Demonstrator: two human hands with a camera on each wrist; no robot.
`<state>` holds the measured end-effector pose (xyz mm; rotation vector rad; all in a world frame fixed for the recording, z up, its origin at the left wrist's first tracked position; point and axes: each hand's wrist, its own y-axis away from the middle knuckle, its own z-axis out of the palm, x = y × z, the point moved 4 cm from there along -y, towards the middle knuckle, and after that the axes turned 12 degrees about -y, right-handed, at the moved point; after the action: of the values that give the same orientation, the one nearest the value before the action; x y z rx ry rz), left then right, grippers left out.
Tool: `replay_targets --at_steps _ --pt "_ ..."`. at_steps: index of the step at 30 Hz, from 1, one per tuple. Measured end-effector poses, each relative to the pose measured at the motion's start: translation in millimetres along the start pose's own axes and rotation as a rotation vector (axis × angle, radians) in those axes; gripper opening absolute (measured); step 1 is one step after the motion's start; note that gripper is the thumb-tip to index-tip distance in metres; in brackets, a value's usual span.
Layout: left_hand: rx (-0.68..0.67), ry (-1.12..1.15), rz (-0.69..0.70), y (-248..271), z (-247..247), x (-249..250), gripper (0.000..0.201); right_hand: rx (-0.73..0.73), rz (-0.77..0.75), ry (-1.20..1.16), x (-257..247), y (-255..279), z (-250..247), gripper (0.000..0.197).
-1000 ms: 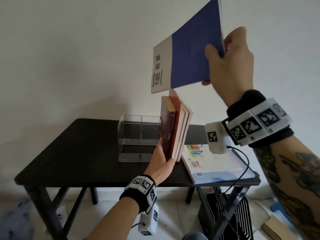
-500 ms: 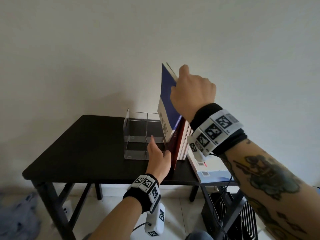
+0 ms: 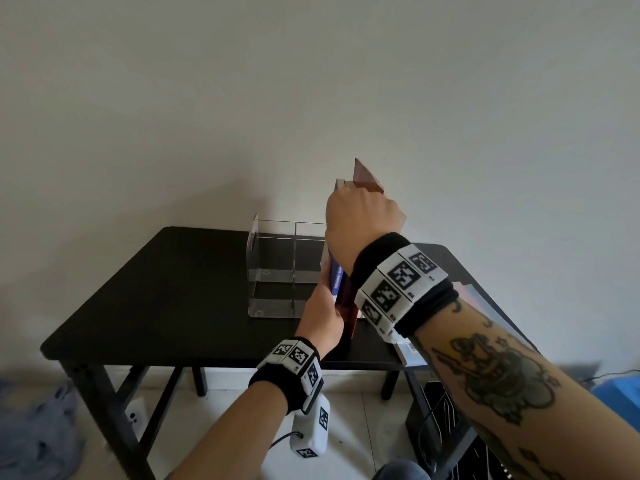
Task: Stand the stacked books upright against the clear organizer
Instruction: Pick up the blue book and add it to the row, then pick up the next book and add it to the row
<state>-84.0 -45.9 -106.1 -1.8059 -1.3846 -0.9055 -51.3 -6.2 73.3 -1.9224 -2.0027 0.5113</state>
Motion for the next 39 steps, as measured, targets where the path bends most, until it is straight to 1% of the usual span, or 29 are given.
replay_targets --at_steps 3,5,7,8,11,13,16,19,22,24,26,28,29,30,32,34,36,38,39 --pt "-0.060 -0.128 0.036 -1 -4 -3 0.079 -0.001 -0.001 0.019 2 4 6 0.016" --pt "-0.093 -0.191 0.073 0 -8 -1 0.073 0.013 -0.016 -0.003 5 6 12 0.014" --pt "-0.086 -0.205 0.089 1 -10 2 0.060 -0.001 -0.021 -0.048 7 9 20 0.010" --pt "-0.075 -0.203 0.086 1 -11 2 0.056 -0.015 -0.014 -0.070 8 10 25 0.015" --pt "-0.059 -0.192 0.038 -1 -10 1 0.047 -0.043 0.005 -0.102 10 15 37 0.042" --pt "-0.081 -0.194 0.003 -5 -10 -1 0.043 -0.038 -0.004 -0.140 11 19 41 0.048" --pt "-0.101 -0.214 -0.017 -9 -10 -3 0.038 -0.013 -0.038 -0.208 12 23 39 0.039" --pt "-0.096 -0.265 -0.022 -16 -7 -7 0.040 0.005 -0.049 -0.272 15 26 36 0.030" --pt "-0.103 -0.289 -0.033 -20 -4 -8 0.044 0.010 -0.057 -0.326 18 28 35 0.025" --pt "-0.105 -0.313 -0.037 -22 -3 -8 0.043 0.024 -0.054 -0.406 22 31 35 0.025" --pt "-0.110 -0.321 -0.022 -23 -1 -7 0.050 0.047 -0.033 -0.545 26 35 33 0.029" --pt "-0.113 -0.296 -0.008 -23 0 -7 0.066 0.089 -0.007 -0.705 31 39 28 0.020" --pt "-0.113 -0.271 -0.006 -21 1 -6 0.077 0.119 0.010 -0.772 35 42 24 0.014" --pt "-0.108 -0.252 0.002 -20 1 -7 0.087 0.152 0.032 -0.825 40 44 20 0.014" --pt "-0.091 -0.237 0.039 -20 4 -10 0.101 0.224 0.114 -0.903 57 48 13 0.020" --pt "-0.079 -0.222 0.059 -23 6 -13 0.104 0.297 0.248 -0.960 81 50 13 0.025" --pt "-0.077 -0.197 0.047 -26 7 -14 0.102 0.322 0.388 -0.987 108 51 21 0.025" --pt "-0.086 -0.180 0.021 -27 7 -15 0.100 0.287 0.503 -0.941 133 53 40 0.023" --pt "-0.091 -0.180 0.015 -27 7 -15 0.100 0.244 0.556 -0.889 145 55 51 0.023"
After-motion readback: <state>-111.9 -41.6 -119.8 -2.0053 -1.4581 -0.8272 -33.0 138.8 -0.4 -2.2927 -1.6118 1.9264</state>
